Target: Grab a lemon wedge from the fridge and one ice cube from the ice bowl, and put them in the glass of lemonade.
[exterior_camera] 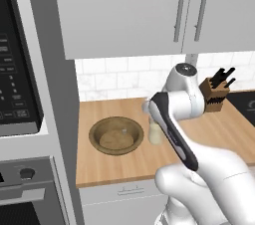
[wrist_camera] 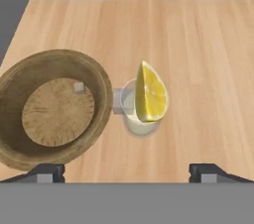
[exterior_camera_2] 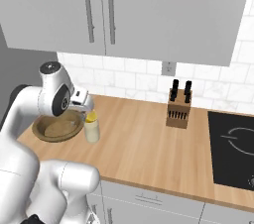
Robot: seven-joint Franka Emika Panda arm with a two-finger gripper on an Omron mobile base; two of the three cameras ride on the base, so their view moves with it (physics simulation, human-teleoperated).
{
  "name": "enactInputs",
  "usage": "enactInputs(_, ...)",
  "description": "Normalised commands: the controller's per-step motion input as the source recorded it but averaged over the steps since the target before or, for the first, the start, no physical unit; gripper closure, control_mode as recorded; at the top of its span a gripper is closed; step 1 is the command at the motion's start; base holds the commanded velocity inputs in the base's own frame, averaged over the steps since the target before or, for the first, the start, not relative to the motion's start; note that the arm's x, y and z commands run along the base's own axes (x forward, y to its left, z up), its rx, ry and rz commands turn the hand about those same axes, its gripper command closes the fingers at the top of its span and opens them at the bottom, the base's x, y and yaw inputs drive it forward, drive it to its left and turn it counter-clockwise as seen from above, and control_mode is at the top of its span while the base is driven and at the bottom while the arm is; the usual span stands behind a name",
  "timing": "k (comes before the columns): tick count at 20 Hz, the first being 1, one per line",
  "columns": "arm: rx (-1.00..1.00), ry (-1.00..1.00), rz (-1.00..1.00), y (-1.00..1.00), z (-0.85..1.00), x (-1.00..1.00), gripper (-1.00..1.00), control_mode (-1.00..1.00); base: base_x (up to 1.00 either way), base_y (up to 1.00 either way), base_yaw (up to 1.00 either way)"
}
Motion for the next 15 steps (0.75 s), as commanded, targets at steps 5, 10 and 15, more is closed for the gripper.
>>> enactInputs(5, 0.02, -0.08, 0.00, 0.00, 0.10, -0.26, -1.00, -1.00, 0.00, 0.00, 0.00)
enactInputs(10, 0.04, -0.03, 0.00, -0.03, 0.10, -0.22, -1.00, -1.00, 0.00, 0.00, 0.00)
enactInputs(15, 0.11, 0.00, -0.04, -0.20, 0.24, -0.45, -1.00, -1.00, 0.00, 0.00, 0.00)
